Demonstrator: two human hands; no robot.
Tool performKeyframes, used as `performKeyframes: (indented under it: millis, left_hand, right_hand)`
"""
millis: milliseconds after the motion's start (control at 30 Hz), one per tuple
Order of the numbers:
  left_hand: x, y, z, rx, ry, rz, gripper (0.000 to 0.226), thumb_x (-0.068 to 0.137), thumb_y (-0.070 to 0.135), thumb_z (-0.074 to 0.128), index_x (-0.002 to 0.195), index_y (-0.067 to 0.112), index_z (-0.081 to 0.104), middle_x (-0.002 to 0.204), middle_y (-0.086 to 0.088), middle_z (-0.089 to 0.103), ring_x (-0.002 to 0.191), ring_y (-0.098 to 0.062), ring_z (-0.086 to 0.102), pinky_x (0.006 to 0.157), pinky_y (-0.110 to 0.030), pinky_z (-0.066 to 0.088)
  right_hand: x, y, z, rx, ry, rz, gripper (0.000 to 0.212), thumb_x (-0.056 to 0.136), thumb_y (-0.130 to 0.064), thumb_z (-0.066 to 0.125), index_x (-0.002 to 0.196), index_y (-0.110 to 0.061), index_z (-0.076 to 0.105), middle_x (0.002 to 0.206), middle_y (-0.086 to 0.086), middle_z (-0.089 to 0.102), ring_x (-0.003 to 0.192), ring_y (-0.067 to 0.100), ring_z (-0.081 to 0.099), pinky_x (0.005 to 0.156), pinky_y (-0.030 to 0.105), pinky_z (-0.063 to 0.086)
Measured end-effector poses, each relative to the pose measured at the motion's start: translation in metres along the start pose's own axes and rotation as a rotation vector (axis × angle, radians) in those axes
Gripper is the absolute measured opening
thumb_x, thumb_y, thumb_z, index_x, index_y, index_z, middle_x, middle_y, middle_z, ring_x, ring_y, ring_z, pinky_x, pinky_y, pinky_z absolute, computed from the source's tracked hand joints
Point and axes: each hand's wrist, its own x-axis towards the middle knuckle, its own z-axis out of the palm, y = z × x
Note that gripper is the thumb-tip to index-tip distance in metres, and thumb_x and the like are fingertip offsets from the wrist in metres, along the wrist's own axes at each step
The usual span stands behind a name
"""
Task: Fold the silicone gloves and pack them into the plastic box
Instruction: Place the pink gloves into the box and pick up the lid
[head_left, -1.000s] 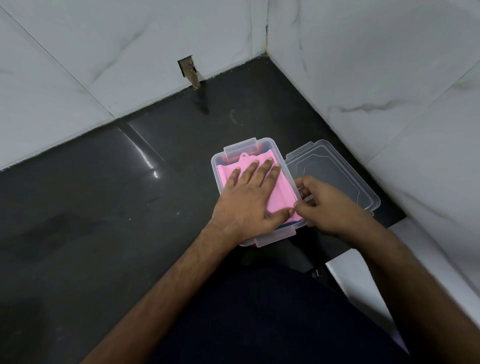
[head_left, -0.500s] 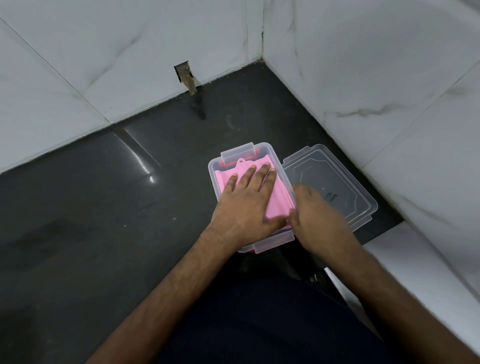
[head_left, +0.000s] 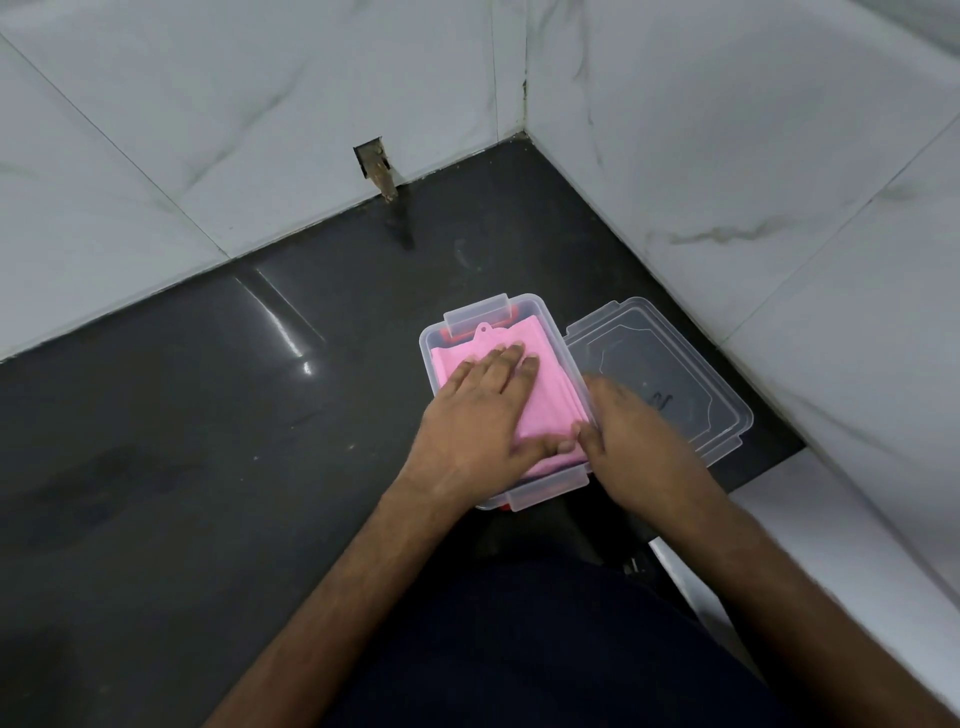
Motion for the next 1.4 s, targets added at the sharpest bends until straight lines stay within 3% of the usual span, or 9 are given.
performKeyframes:
  millis: [133,267,400,500,633,1000,1100,1267,1400]
  left_hand:
    - [-0.02,-0.017,-0.027,0.05,0.081,-0.072,0.062,0.103,0.054,0.045,0.152,0.017,0.05,0.164,-0.008,0.041,0.153,-0.027,0.033,0.129,-0.041,0.008]
    - [-0.029,-0.027,-0.041,0.068,0.114,-0.175,0.039,0.1,0.034,0.064,0.135,0.016,0.068,0.14,-0.003,0.06,0.133,-0.025,0.052,0.128,-0.041,0.014]
    - [-0.028,-0.032,-0.039,0.045,0.067,-0.177,0.04,0.102,0.045,0.059,0.132,0.022,0.071,0.14,0.002,0.063,0.136,-0.016,0.052,0.128,-0.038,0.014]
    - [-0.025,-0.031,-0.033,0.077,0.029,-0.186,0.049,0.102,0.058,0.048,0.131,0.025,0.07,0.147,0.005,0.062,0.15,-0.015,0.04,0.129,-0.04,0.007]
    - [-0.019,-0.028,-0.027,0.182,0.025,-0.253,0.059,0.101,0.07,0.035,0.121,0.031,0.074,0.148,0.005,0.063,0.155,-0.018,0.032,0.129,-0.05,0.005]
    - [-0.021,-0.02,-0.023,0.191,-0.023,-0.284,0.065,0.102,0.069,0.029,0.137,0.026,0.062,0.158,0.004,0.052,0.161,-0.029,0.014,0.121,-0.052,-0.023]
    - [-0.023,-0.017,-0.025,0.184,-0.027,-0.253,0.065,0.103,0.067,0.029,0.143,0.024,0.058,0.16,0.001,0.048,0.161,-0.028,0.013,0.123,-0.052,-0.02]
    - [-0.027,-0.007,-0.029,0.103,0.053,-0.192,0.058,0.106,0.059,0.032,0.15,0.026,0.051,0.161,0.001,0.047,0.158,-0.022,0.026,0.128,-0.046,-0.009]
    - [-0.025,0.007,-0.029,0.048,0.13,-0.099,0.053,0.107,0.055,0.034,0.147,0.026,0.056,0.157,0.002,0.053,0.154,-0.019,0.035,0.129,-0.042,-0.002]
  right_hand:
    - [-0.003,-0.008,-0.003,-0.071,0.079,-0.018,0.074,0.103,-0.028,0.052,0.158,-0.028,0.003,0.15,0.01,0.038,0.128,0.028,0.053,0.103,0.05,0.051]
    - [0.006,-0.016,-0.007,-0.231,0.121,-0.159,0.074,0.101,-0.03,0.056,0.16,-0.028,0.013,0.167,0.004,0.01,0.153,0.027,0.017,0.119,0.05,0.036]
    - [0.018,-0.021,-0.006,-0.415,0.017,-0.301,0.073,0.104,-0.031,0.052,0.162,-0.027,0.008,0.171,-0.005,-0.011,0.157,0.024,-0.007,0.124,0.049,0.018]
    - [0.024,-0.019,0.0,-0.518,-0.032,-0.321,0.075,0.102,-0.034,0.055,0.161,-0.029,0.01,0.171,-0.005,-0.009,0.156,0.027,-0.019,0.124,0.051,0.01]
    - [0.03,-0.013,0.004,-0.507,-0.035,-0.232,0.071,0.104,-0.033,0.051,0.162,-0.029,0.01,0.171,-0.008,-0.002,0.152,0.027,-0.028,0.123,0.056,0.002]
    - [0.045,-0.008,0.011,-0.464,-0.073,-0.186,0.081,0.1,-0.038,0.057,0.162,-0.03,0.005,0.171,-0.009,-0.002,0.153,0.027,-0.027,0.122,0.057,0.0]
    - [0.044,-0.01,0.01,-0.473,-0.055,-0.211,0.082,0.099,-0.037,0.059,0.162,-0.029,0.006,0.171,-0.008,0.0,0.154,0.026,-0.024,0.122,0.056,0.004]
    - [0.032,-0.01,0.001,-0.355,0.002,-0.269,0.08,0.1,-0.043,0.056,0.161,-0.033,0.006,0.171,-0.013,0.0,0.156,0.016,-0.017,0.123,0.05,0.003]
    - [0.012,-0.004,-0.004,-0.242,0.086,-0.279,0.071,0.102,-0.046,0.049,0.161,-0.034,0.011,0.17,-0.013,0.007,0.157,0.012,-0.006,0.123,0.045,0.007]
